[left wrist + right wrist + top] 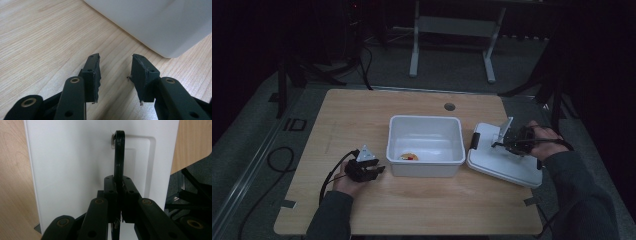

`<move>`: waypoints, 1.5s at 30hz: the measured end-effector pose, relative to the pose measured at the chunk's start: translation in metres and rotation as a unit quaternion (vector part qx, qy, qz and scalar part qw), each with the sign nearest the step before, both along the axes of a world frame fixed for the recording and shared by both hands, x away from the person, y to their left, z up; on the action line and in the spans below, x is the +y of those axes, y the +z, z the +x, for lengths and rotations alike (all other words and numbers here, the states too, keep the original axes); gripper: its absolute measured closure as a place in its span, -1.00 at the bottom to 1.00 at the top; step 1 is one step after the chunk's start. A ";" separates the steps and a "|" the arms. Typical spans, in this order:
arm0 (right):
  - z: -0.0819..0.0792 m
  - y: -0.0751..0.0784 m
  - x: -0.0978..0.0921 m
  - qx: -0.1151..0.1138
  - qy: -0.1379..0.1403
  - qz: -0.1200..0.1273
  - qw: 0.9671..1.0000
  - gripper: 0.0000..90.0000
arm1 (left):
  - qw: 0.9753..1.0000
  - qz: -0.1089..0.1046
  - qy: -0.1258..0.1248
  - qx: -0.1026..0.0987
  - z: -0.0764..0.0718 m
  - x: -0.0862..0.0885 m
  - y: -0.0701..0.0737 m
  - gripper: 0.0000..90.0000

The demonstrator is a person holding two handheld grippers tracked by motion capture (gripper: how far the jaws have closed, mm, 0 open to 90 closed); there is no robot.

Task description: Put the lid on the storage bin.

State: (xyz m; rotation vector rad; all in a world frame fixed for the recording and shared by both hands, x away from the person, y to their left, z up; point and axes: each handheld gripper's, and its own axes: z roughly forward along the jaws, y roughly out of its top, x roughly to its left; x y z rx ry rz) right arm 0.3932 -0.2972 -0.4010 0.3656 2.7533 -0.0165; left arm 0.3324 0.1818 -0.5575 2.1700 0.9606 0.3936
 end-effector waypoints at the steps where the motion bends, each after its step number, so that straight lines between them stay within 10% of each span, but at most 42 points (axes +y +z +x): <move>1: 0.000 0.002 0.000 -0.001 0.001 -0.001 1.000 0.88 | 1.000 0.000 0.000 0.000 0.000 0.000 0.000 0.31; 45: 0.000 0.072 0.011 -0.036 0.025 0.013 0.999 0.88 | 1.000 -0.001 -0.001 0.000 0.000 0.000 0.000 0.31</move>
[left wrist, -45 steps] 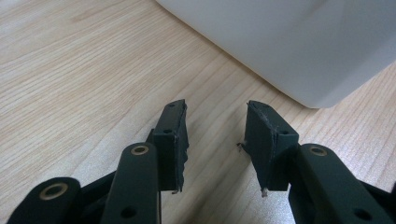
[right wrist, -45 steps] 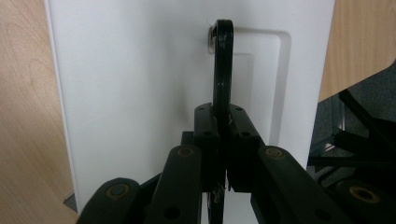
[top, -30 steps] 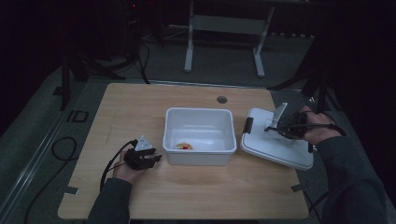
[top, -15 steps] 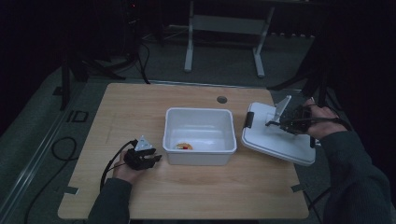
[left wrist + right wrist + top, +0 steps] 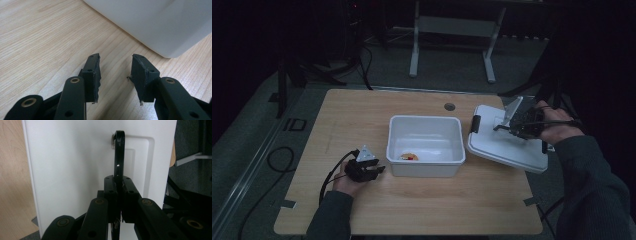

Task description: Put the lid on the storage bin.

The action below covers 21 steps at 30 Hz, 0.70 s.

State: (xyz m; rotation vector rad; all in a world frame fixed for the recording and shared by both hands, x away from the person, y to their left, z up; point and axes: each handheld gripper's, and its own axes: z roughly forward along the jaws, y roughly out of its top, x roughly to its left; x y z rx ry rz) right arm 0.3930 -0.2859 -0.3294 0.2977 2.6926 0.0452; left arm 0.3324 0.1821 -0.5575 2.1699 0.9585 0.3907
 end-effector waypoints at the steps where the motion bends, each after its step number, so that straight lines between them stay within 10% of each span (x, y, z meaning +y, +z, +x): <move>1: 0.000 0.001 0.001 0.000 0.000 -0.001 1.000 0.88 | 1.000 0.000 0.000 0.000 0.000 0.000 0.000 0.31; 21: 0.001 0.015 0.025 -0.005 0.022 -0.002 1.000 0.88 | 1.000 0.000 -0.001 0.000 0.000 0.000 0.000 0.31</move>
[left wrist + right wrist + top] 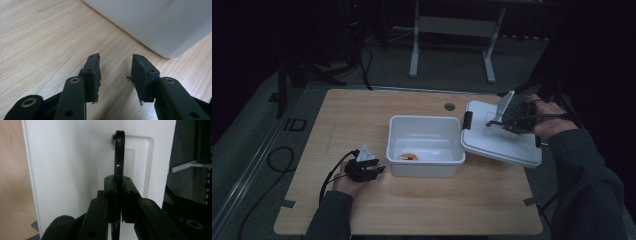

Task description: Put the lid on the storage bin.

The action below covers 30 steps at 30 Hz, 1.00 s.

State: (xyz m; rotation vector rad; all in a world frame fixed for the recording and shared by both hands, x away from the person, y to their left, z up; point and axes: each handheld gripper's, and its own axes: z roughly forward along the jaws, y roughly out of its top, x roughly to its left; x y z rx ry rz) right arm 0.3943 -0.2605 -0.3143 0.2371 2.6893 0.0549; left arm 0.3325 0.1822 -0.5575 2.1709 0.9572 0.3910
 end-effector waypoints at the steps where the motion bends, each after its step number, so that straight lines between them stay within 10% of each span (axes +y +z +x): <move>1: 0.000 0.000 0.001 -0.001 0.002 0.000 1.000 0.88 | 1.000 0.000 0.000 0.000 0.000 0.000 0.000 0.31; 30: 0.005 0.008 0.050 -0.001 0.048 0.009 0.999 0.88 | 1.000 0.000 -0.001 0.000 0.000 0.000 0.000 0.31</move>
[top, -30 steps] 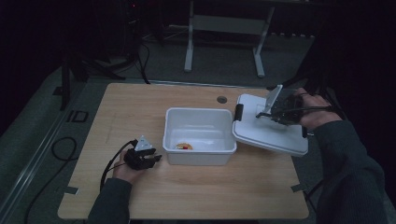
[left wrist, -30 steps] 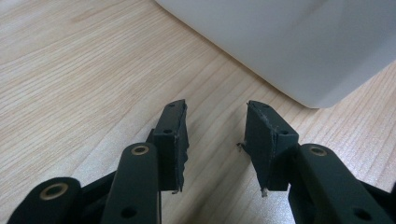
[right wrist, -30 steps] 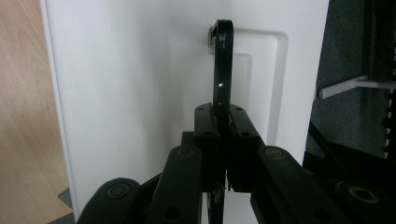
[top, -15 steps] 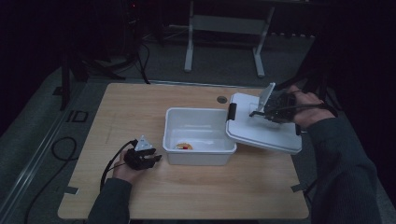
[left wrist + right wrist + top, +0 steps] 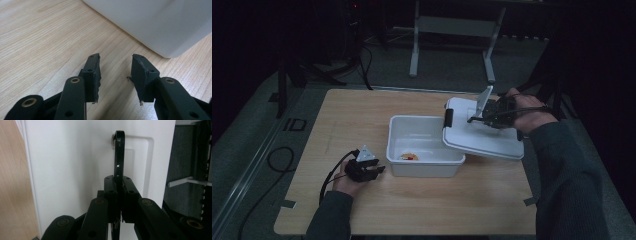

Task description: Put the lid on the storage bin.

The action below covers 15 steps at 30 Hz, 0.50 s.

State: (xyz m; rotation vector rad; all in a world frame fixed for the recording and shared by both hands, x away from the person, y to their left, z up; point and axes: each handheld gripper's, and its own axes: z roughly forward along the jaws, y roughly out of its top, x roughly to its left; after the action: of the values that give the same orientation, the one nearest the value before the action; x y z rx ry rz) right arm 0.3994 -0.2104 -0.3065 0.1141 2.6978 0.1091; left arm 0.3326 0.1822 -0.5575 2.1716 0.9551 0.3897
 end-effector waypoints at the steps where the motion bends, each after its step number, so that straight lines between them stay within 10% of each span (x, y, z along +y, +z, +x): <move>1: 0.000 0.000 0.001 0.000 0.001 0.002 1.000 0.88 | 1.000 -0.001 0.000 0.000 0.000 0.000 0.000 0.31; 15: 0.002 0.001 0.026 0.003 0.023 0.006 1.000 0.88 | 1.000 0.000 0.000 0.000 0.000 0.000 0.000 0.31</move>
State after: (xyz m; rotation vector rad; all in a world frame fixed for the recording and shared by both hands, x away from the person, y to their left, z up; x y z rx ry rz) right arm 0.4018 -0.1840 -0.3059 0.0568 2.7065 0.1379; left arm 0.3328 0.1823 -0.5574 2.1724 0.9543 0.3895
